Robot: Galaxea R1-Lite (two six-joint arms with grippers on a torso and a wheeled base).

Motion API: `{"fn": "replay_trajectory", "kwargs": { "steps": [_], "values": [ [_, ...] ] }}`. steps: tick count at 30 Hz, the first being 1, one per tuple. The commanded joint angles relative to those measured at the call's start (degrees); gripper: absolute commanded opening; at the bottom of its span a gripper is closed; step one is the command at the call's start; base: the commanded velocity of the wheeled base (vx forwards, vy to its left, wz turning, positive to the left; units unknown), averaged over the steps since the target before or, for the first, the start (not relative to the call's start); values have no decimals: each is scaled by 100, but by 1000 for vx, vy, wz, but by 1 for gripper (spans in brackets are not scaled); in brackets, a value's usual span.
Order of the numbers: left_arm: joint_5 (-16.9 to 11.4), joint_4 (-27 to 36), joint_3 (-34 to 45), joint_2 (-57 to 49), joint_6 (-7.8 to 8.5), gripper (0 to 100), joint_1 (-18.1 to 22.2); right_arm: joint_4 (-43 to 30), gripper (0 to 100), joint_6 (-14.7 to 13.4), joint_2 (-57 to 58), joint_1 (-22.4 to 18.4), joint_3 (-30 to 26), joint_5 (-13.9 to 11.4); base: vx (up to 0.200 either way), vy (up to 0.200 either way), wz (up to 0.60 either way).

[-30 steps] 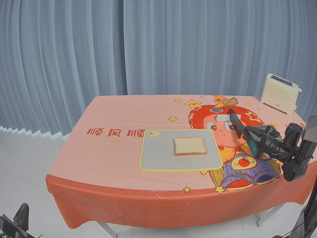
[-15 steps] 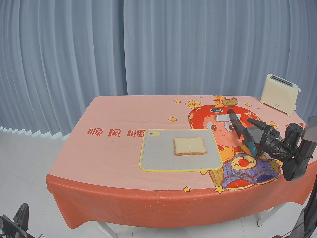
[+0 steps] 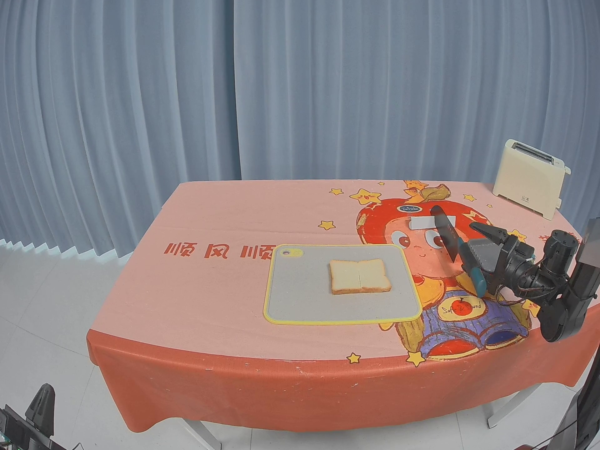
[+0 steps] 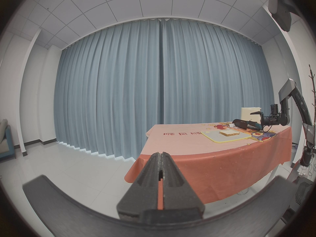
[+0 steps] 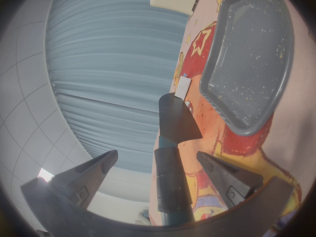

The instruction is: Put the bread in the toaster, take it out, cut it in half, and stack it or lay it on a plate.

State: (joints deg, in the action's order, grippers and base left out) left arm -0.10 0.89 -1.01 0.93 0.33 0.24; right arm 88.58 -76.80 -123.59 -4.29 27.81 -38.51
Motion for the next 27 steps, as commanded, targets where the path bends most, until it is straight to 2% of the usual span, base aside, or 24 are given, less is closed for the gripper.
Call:
{"fn": "replay_trajectory", "kwargs": {
  "steps": [1,6,12,17,18,19,27],
  "values": [
    [-8,-1,66,-5,2,0,2,81,100,7,212,25,-38,-7,0,0,0],
    [1,8,66,-5,2,0,2,72,100,42,344,16,-74,1,0,0,0],
    [-8,-1,75,-5,2,0,2,19,100,341,335,-19,-91,1,0,0,0],
    [1,8,66,-5,2,0,2,-42,100,781,485,-98,-205,1,0,0,0],
    [1,8,66,-5,2,0,2,-42,100,781,485,-98,-205,1,0,0,0],
    [1,-1,66,-5,2,0,2,-104,100,956,502,-98,-232,1,0,0,0],
    [-8,-1,66,-5,2,0,2,-157,100,1589,722,-125,-399,54,0,0,0]
  ]
}}
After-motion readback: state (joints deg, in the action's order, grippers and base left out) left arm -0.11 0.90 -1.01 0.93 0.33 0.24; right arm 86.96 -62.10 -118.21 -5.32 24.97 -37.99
